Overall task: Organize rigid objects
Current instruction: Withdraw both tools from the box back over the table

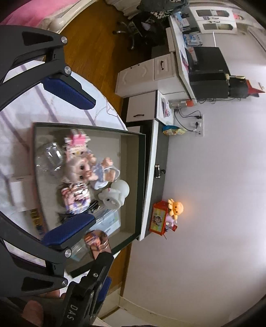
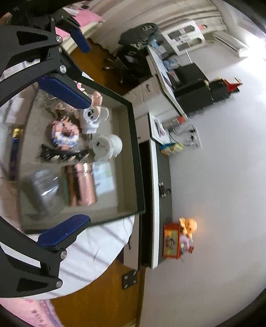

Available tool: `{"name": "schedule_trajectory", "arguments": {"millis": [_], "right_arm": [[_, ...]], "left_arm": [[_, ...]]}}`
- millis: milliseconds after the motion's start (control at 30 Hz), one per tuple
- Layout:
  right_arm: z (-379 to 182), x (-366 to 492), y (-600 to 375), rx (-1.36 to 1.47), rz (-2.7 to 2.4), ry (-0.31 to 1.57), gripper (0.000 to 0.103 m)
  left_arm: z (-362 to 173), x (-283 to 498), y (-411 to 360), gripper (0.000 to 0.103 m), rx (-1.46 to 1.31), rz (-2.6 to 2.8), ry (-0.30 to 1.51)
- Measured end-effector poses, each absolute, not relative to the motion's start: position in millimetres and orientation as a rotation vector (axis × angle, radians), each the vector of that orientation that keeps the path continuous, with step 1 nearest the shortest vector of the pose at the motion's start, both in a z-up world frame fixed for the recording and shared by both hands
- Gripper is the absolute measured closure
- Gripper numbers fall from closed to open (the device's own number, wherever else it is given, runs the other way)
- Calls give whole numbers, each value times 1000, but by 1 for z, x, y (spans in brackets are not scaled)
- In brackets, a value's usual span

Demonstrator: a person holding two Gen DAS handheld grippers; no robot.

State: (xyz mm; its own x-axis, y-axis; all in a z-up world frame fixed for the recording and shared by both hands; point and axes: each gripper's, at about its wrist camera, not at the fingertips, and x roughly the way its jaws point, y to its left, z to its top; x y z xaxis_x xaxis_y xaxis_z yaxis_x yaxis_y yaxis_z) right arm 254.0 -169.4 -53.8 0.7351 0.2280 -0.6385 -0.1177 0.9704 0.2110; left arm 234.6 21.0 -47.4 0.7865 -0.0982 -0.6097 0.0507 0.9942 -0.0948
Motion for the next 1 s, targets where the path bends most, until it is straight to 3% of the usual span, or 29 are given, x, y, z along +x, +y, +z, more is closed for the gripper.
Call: {"name": "schedule_trajectory", "arguments": {"millis": [533, 1000], "right_arm": [[-45, 141, -188, 151, 106, 616, 0], [-84, 79, -204, 157, 40, 653, 0]], "left_arm": [[-25, 138, 7, 0, -75, -92, 586], [-63, 91, 9, 0, -117, -65, 646]]}}
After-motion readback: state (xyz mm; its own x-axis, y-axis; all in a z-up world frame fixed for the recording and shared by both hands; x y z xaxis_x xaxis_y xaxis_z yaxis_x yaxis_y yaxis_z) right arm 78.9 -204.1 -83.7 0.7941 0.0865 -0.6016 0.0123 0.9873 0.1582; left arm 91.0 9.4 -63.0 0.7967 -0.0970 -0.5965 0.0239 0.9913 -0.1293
